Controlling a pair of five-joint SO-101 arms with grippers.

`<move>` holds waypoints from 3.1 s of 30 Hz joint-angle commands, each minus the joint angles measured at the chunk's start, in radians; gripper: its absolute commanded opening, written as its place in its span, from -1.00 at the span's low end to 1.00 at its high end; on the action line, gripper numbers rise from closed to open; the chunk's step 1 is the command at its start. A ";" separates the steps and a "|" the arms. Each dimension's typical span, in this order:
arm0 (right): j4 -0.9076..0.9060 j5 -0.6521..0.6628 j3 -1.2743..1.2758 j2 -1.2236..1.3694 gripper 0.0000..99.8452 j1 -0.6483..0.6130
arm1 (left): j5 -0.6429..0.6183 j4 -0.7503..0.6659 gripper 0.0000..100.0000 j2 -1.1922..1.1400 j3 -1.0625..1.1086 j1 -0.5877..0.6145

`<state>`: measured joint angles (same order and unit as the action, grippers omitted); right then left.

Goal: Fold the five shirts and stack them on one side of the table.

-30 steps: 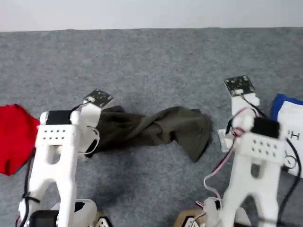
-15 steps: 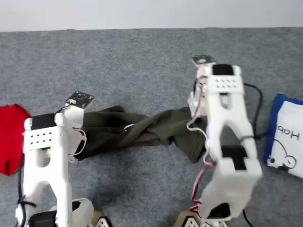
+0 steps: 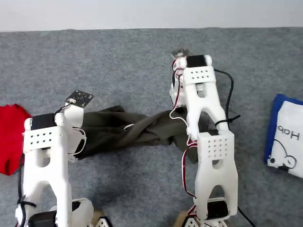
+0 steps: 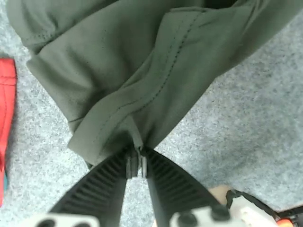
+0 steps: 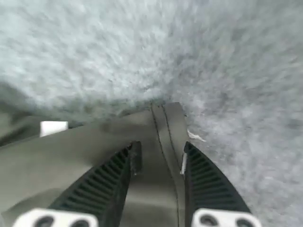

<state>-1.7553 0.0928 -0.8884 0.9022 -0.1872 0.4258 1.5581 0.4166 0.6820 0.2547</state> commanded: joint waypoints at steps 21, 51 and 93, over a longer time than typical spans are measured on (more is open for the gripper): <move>-0.033 0.187 0.563 -0.565 -0.87 -0.045 | 0.011 -0.054 -0.99 0.029 -0.007 0.002; 0.044 0.133 0.081 -0.015 -0.61 0.022 | 0.011 -0.055 -0.99 0.028 -0.004 0.002; 0.015 0.236 -0.040 -0.777 -0.98 0.199 | -0.247 -0.106 -0.99 0.026 -0.696 -0.135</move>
<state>-1.7522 0.3138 -0.8715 0.2256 -0.0061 0.2048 1.4968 0.4166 0.0713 0.1780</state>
